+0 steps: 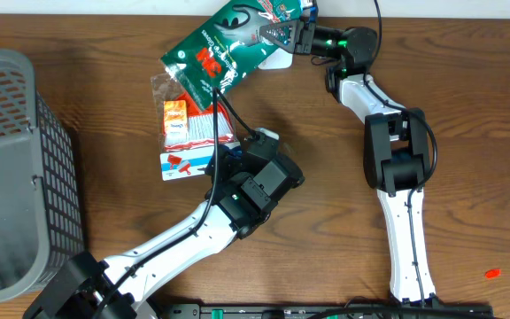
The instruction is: Scan the item barcode
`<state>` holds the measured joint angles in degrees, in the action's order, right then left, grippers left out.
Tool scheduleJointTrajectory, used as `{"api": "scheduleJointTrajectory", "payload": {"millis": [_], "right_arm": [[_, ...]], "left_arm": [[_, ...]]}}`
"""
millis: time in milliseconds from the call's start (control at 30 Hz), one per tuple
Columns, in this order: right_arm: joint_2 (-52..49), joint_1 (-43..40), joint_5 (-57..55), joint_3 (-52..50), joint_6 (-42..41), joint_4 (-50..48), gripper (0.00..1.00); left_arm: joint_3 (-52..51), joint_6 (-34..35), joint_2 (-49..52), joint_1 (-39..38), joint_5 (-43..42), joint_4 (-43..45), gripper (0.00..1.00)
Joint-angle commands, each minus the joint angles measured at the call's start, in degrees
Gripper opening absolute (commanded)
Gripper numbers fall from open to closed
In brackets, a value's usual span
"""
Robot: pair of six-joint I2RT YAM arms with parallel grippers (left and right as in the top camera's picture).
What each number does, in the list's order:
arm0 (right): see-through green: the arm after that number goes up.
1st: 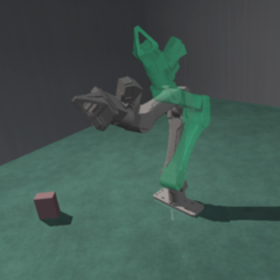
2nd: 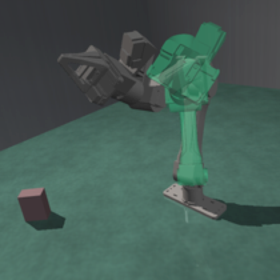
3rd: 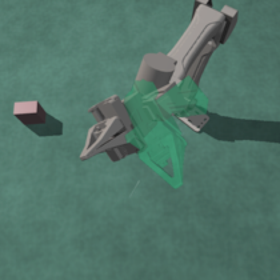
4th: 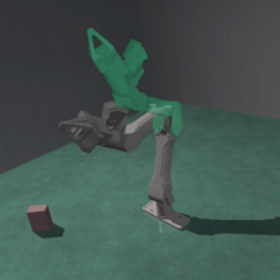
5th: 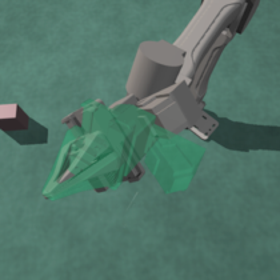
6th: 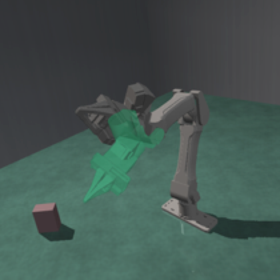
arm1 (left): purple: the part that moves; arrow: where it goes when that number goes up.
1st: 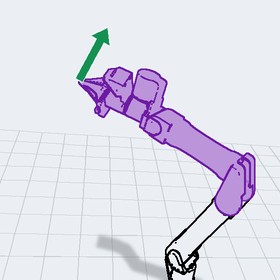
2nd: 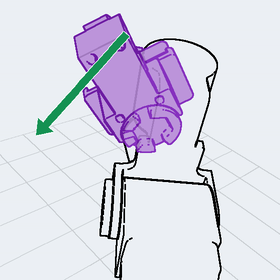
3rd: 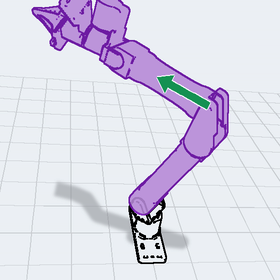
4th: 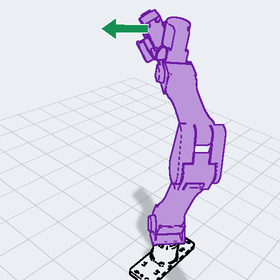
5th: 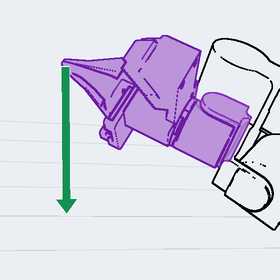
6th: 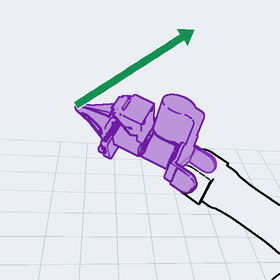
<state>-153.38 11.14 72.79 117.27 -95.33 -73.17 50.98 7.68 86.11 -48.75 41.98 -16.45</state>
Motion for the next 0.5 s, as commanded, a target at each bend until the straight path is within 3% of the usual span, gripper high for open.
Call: {"api": "scheduleJointTrajectory", "payload": {"millis": [0, 133, 233, 467], "right_arm": [[1.4, -0.5, 4.6, 0.9, -13.7, -0.7, 0.01], [1.6, -0.9, 7.7, 0.9, -14.0, 2.1, 0.01], [1.6, -1.9, 7.3, 0.9, -12.0, 16.4, 0.01], [1.6, -4.1, -2.1, 0.9, 22.5, 69.0, 0.01]], "left_arm": [[-0.2, 0.6, 0.3, 0.2, 0.7, 0.0, 0.81], [-0.2, 0.6, 0.4, 0.2, 0.7, 0.0, 0.81], [-0.2, 0.8, 0.4, 0.2, 0.7, 0.0, 0.81], [-0.2, 3.8, 0.4, 0.2, 0.7, 0.0, 0.81]]}}
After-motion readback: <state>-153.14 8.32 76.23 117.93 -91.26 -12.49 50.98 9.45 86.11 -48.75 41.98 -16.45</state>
